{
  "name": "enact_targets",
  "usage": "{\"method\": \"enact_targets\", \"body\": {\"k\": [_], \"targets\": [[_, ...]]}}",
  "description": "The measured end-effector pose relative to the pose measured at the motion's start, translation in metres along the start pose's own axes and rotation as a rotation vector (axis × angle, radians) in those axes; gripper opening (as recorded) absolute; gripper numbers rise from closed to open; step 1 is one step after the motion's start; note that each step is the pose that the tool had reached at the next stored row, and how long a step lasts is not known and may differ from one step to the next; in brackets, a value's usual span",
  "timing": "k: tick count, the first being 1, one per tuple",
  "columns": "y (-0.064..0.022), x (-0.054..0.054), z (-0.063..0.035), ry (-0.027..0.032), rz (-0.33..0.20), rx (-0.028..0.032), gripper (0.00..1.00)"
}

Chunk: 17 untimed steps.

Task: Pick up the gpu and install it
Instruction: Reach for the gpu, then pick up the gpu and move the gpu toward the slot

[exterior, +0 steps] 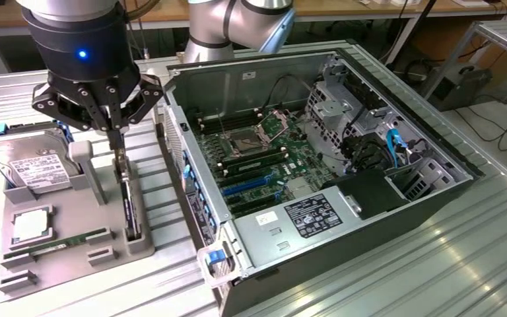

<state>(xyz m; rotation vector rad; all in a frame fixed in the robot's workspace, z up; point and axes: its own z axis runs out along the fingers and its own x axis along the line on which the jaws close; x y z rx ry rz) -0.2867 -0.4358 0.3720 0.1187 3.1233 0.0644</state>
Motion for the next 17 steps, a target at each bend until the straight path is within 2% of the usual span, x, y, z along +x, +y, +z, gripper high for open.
{"method": "enact_targets", "body": {"k": [15, 16, 17], "targets": [[0.0, 0.0, 0.0, 0.0001, 0.0, 0.0, 0.11], [0.0, 0.0, 0.0, 0.0001, 0.0, 0.0001, 0.17], [0.0, 0.0001, 0.0, 0.0, 0.0, 0.0, 0.29]]}}
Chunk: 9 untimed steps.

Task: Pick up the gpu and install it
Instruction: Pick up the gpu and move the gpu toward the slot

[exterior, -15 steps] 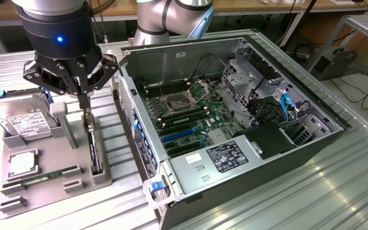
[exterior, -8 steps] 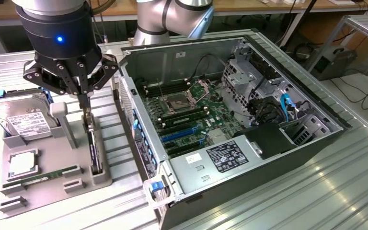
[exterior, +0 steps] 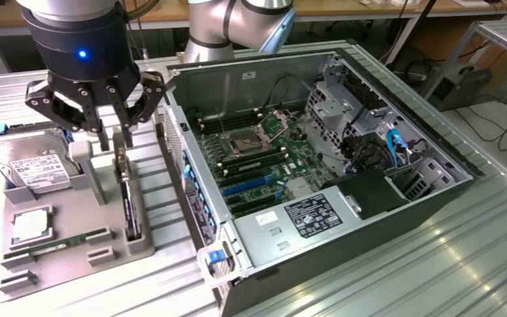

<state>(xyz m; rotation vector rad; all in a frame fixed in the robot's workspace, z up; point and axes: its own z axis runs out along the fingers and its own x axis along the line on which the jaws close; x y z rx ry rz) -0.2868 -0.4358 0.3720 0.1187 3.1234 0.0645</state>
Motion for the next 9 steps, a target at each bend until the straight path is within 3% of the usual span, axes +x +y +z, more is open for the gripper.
{"method": "enact_targets", "body": {"k": [3, 9], "targets": [[0.0, 0.0, 0.0, 0.0, 0.0, 0.0001, 0.42], [0.0004, 0.0012, 0.0075, -0.0017, 0.0, 0.0004, 0.42]]}}
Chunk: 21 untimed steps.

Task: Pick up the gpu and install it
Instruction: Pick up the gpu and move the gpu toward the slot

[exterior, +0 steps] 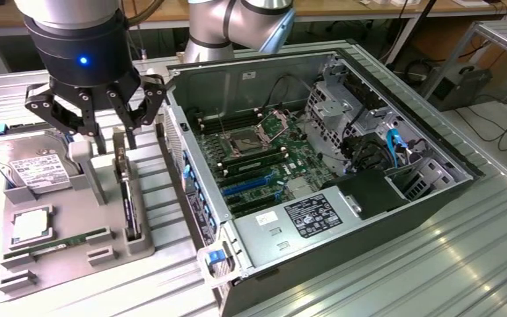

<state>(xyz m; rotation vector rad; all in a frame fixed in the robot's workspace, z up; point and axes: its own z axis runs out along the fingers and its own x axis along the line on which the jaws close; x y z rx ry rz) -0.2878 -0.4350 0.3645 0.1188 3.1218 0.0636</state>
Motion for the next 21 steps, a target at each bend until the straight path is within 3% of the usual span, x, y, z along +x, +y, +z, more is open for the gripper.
{"method": "enact_targets", "body": {"k": [21], "targets": [[-0.0022, 0.006, 0.0426, -0.0007, 0.019, 0.0004, 0.42]]}}
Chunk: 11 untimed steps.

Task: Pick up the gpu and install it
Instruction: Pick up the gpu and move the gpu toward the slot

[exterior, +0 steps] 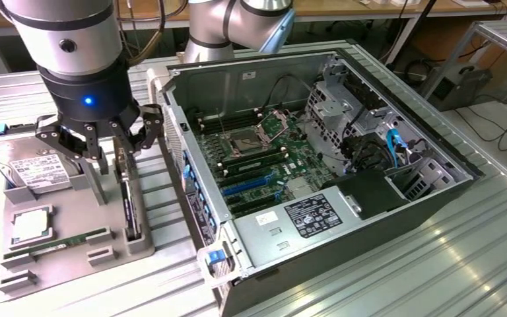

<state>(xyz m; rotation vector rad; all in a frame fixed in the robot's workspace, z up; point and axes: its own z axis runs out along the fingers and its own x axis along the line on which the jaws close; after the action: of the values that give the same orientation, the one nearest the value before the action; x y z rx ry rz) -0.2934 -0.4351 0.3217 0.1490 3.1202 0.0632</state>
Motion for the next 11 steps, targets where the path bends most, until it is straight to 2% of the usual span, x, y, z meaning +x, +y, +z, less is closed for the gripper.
{"method": "enact_targets", "body": {"k": [11], "targets": [[-0.0012, 0.001, 0.0231, -0.0001, 0.001, 0.0, 0.42]]}}
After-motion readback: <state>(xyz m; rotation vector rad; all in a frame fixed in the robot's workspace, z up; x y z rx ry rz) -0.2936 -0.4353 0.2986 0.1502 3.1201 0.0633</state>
